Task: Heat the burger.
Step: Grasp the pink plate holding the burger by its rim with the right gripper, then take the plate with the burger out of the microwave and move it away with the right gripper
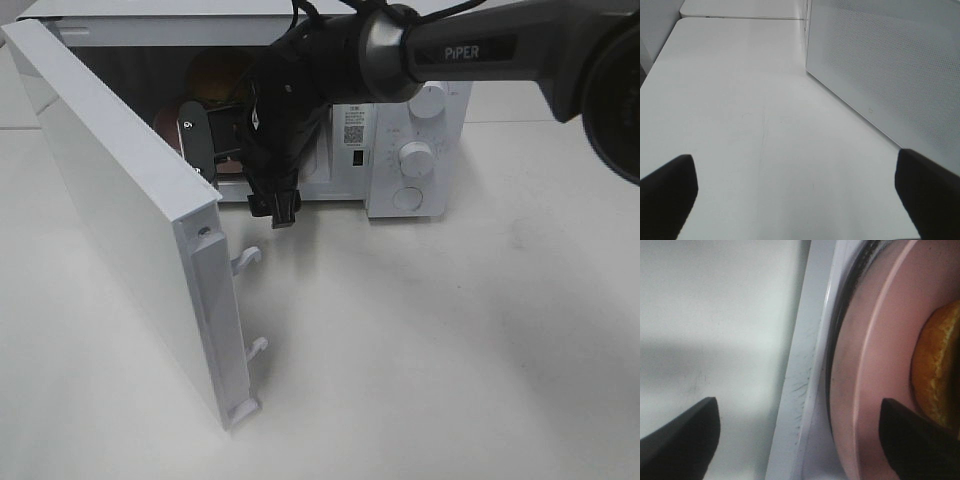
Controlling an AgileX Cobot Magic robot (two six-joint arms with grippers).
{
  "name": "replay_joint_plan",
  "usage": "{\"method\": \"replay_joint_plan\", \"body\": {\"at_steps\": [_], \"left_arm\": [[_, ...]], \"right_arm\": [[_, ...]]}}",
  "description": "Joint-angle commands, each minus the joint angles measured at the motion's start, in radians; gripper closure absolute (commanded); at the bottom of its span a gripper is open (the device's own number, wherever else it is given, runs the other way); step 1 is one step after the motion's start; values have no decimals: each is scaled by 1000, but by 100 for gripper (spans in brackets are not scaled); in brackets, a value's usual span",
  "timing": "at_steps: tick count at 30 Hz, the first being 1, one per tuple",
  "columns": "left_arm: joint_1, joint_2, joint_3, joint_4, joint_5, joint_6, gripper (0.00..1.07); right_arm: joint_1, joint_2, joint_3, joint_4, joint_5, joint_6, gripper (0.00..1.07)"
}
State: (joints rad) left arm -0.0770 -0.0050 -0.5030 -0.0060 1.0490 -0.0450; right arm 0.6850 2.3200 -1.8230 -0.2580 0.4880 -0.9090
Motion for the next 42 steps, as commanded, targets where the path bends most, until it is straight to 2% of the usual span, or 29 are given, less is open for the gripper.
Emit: {"method": "replay_joint_plan", "body": {"at_steps": [1,7,9,10,11,12,13,14,15,16,17,18,19,36,41,42], "left_arm": [[2,-18,3,-3,-13,-2,7],[2,-18,3,-3,-13,-3,7],[2,-18,3,-3,-13,-2,7],[2,-18,3,-3,-13,-2,7],[2,-18,3,-3,-13,-2,7],[2,-18,3,-3,-13,-2,7],[2,-18,3,-3,-13,-2,7],[2,-18,3,-3,-13,-2,7],[2,-18,3,-3,-13,-2,7],[2,-18,3,-3,-13,-2,7],[2,-18,3,-3,-13,-2,7],[2,-18,3,-3,-13,-2,7],[2,-18,3,-3,-13,-2,7],[2,-18,3,-3,-13,-2,7],[2,-18,3,-3,-13,-2,7],[2,-18,3,-3,-13,-2,7]], "right_arm": [[-8,33,-39,0,17,0,25],[-20,61,-65,-4,20,-1,30],[-30,67,-65,-3,20,-6,43],[-30,67,-65,-3,20,-6,43],[-30,70,-65,-3,22,-6,55],[-30,70,-65,-3,22,-6,55],[-30,69,-65,-3,21,-6,63],[-30,69,-65,-1,21,-5,80],[-30,69,-65,-1,21,-5,80],[-30,69,-65,2,21,-4,97],[-30,69,-65,6,22,-4,103],[-30,69,-65,6,22,-4,103],[-30,69,-65,8,25,-3,107],[7,30,-60,85,174,-139,107],[7,-40,6,86,139,-162,107],[6,-68,47,86,125,-189,107]]}}
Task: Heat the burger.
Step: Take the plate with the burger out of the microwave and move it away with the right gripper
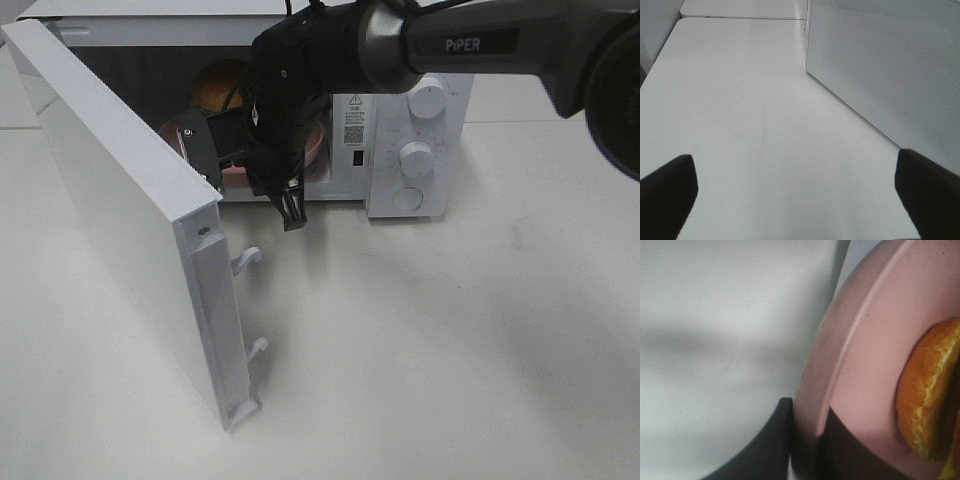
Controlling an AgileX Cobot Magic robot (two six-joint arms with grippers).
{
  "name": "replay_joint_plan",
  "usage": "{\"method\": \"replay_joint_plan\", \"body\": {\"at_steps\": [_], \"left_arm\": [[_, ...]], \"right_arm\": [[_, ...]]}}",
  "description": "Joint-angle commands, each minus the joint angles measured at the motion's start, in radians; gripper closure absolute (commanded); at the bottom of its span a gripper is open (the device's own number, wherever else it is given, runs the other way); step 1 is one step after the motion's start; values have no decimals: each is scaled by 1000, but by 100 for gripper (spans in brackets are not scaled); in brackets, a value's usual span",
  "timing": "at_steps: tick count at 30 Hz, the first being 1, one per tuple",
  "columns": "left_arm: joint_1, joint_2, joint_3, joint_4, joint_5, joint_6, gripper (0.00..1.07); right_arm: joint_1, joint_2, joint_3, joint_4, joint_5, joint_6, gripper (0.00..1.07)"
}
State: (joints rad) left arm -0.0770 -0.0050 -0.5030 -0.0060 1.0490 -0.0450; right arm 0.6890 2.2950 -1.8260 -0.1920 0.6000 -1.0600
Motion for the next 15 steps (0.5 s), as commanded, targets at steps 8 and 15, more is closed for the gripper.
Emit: {"method": "replay_joint_plan", "body": {"at_steps": [8,15], "left_arm": [[2,-18,3,-3,-13,-2,7],[2,-18,3,-3,-13,-2,7]], "right_arm": [[-17,-161,191,161,-78,-275,107],[-35,-244,286,292,-112,-504,107]]}}
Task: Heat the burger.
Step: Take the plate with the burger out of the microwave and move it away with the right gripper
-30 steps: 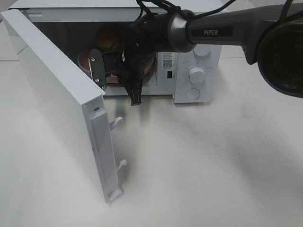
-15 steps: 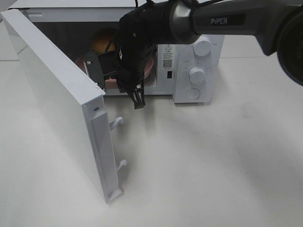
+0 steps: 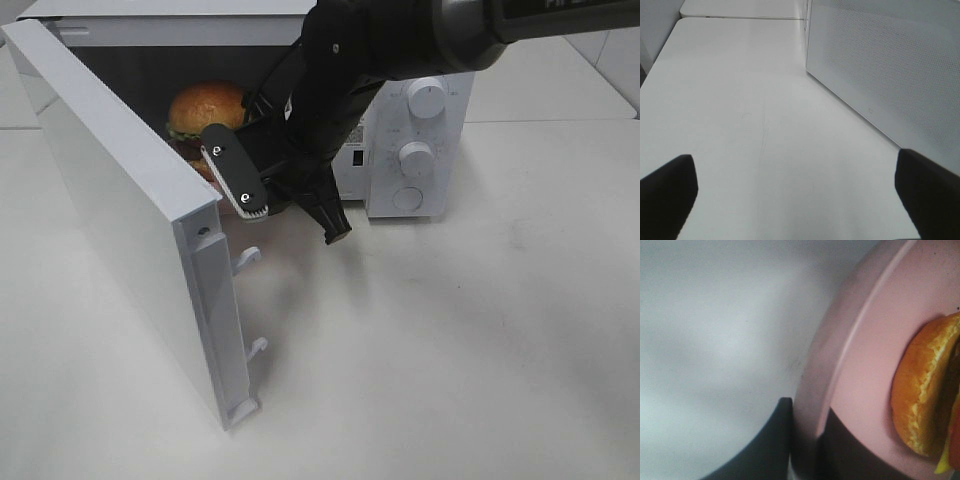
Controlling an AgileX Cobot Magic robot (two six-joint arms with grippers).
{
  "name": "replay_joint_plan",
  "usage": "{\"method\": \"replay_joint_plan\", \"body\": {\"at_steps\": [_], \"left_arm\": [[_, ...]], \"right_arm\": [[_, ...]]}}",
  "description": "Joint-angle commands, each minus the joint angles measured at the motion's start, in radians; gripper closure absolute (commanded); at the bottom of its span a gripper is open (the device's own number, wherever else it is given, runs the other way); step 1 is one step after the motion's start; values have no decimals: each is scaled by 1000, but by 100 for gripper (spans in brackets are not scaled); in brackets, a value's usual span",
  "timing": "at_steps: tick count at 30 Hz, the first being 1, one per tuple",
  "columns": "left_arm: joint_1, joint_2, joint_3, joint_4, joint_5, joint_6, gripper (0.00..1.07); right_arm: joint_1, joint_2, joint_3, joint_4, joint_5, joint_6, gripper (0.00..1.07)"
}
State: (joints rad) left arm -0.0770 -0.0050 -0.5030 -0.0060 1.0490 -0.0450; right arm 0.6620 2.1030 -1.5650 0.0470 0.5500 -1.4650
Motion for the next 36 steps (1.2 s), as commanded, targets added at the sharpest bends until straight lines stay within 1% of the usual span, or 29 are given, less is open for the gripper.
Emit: {"method": "replay_joint_plan", "body": {"at_steps": [1,2,4,10,12,13,14,16,17,18,20,26,27,29,30,31,32,34,35,36], "left_arm": [[2,-18,3,-3,-13,-2,7],[2,-18,3,-3,-13,-2,7],[2,-18,3,-3,-13,-2,7],[2,-18,3,-3,-13,-3,7],[2,-18,3,-3,-13,-3,7],[2,-18,3,-3,-13,-3,7],[2,-18,3,-3,-13,-3,7],[2,-18,3,-3,-13,-3,7],[2,-18,3,-3,-13,-3,7],[2,-18,3,-3,-13,-3,7],[2,-18,3,-3,-13,-3,7],[2,-18,3,-3,-13,-3,7],[2,-18,3,-3,-13,-3,7],[2,-18,3,-3,-13,-3,7],[2,-18,3,-3,-13,-3,7],[2,-18,3,-3,-13,-3,7],[2,-18,3,-3,-13,-3,7],[2,-18,3,-3,-13,-3,7],[2,-18,3,-3,-13,-3,7],[2,-18,3,-3,-13,-3,7]], "right_arm": [[-16,-72,51,85,-75,-138,107],[-16,-72,51,85,-75,-138,107],[-19,-97,84,122,-81,-193,107],[-28,-142,143,122,-116,-211,107],[-31,-171,184,121,-130,-211,107],[-31,-171,184,121,-130,-211,107],[-31,-187,209,117,-130,-211,107],[-31,-198,223,117,-132,-215,107],[-31,-219,250,117,-141,-229,107],[-31,-219,250,117,-141,-229,107],[-31,-247,296,117,-171,-232,107],[-31,-299,357,117,-179,-232,107],[-31,-320,387,117,-193,-233,107],[-31,-329,401,117,-206,-233,107],[-31,-352,437,117,-231,-233,107],[-31,-352,437,117,-231,-233,107],[-31,-377,471,117,-247,-233,107],[-31,-386,486,117,-256,-233,107],[-31,-411,525,117,-278,-233,107],[-31,-411,525,117,-278,-233,107]]}}
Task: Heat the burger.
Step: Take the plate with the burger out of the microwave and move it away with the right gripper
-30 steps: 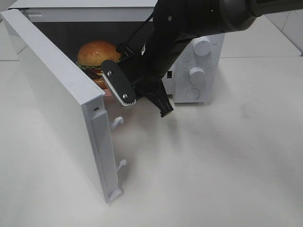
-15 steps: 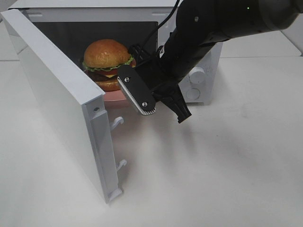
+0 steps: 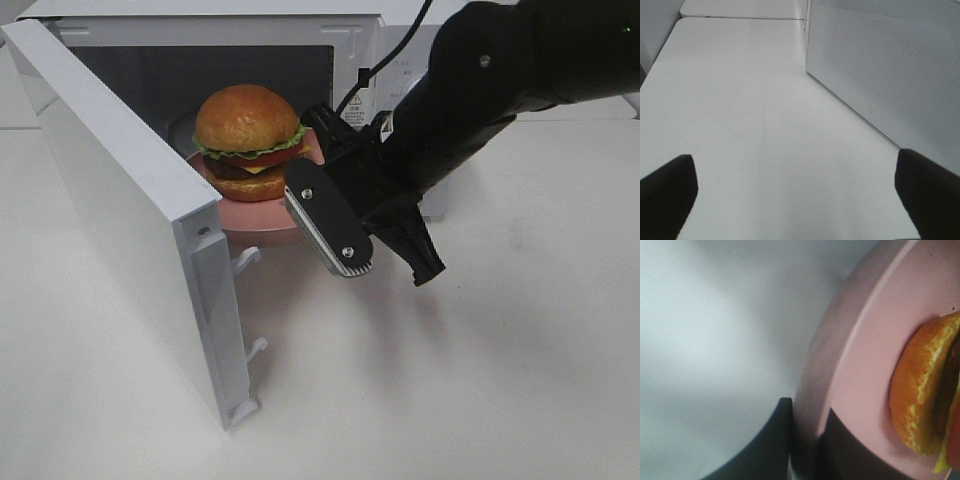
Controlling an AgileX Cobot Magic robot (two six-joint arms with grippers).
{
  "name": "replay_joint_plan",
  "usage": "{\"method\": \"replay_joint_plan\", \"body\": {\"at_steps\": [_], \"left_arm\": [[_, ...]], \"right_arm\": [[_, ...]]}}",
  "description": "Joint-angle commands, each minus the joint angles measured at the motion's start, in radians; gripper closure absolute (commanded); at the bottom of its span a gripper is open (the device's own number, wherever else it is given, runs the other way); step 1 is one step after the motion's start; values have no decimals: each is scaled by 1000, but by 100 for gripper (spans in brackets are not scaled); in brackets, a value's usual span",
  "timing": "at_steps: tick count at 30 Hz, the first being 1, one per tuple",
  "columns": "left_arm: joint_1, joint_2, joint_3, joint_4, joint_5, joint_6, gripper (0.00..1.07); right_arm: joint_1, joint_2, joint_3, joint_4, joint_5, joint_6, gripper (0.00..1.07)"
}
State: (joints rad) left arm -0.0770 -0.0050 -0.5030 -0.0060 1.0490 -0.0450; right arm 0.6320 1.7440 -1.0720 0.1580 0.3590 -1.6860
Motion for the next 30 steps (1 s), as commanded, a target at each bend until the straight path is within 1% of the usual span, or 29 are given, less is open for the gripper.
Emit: {"method": "replay_joint_plan", "body": {"at_steps": [1,3,4,5,6,8,9,10,14,18,20,23,26,28,30], "left_arm": [[2,-18,3,-3,-13,-3,7],[2,-18,3,-3,-13,-3,7],[2,-18,3,-3,-13,-3,7],[2,-18,3,-3,-13,-3,7],[2,-18,3,-3,-13,-3,7],[2,-18,3,-3,-13,-3,7],[2,-18,3,-3,-13,-3,7],[2,-18,3,-3,-13,-3,7],[2,-18,3,-3,-13,-2,7],[2,-18,3,-3,-13,-2,7],[2,-18,3,-3,-13,-2,7],[2,-18,3,-3,-13,-2,7],[2,-18,3,-3,-13,-3,7],[2,-18,3,-3,-13,-3,7],[2,-18,3,-3,-13,-3,7]], "right_arm": [[-1,-74,71,6,-106,-12,107],[0,-84,85,6,-114,-12,107],[1,-111,120,5,-131,-12,107],[1,-111,120,5,-131,-12,107],[1,-140,150,5,-150,-11,107],[1,-151,164,3,-155,-10,107],[1,-178,191,-3,-158,-7,107],[1,-178,191,-3,-158,-7,107],[3,-244,248,-45,-159,23,107],[3,-284,283,-55,-158,54,107],[3,-346,337,-55,-157,72,107],[3,-363,351,-55,-157,79,107],[3,-426,403,-55,-157,96,107],[3,-443,414,-55,-156,100,107],[3,-509,456,-55,-138,129,106]]}}
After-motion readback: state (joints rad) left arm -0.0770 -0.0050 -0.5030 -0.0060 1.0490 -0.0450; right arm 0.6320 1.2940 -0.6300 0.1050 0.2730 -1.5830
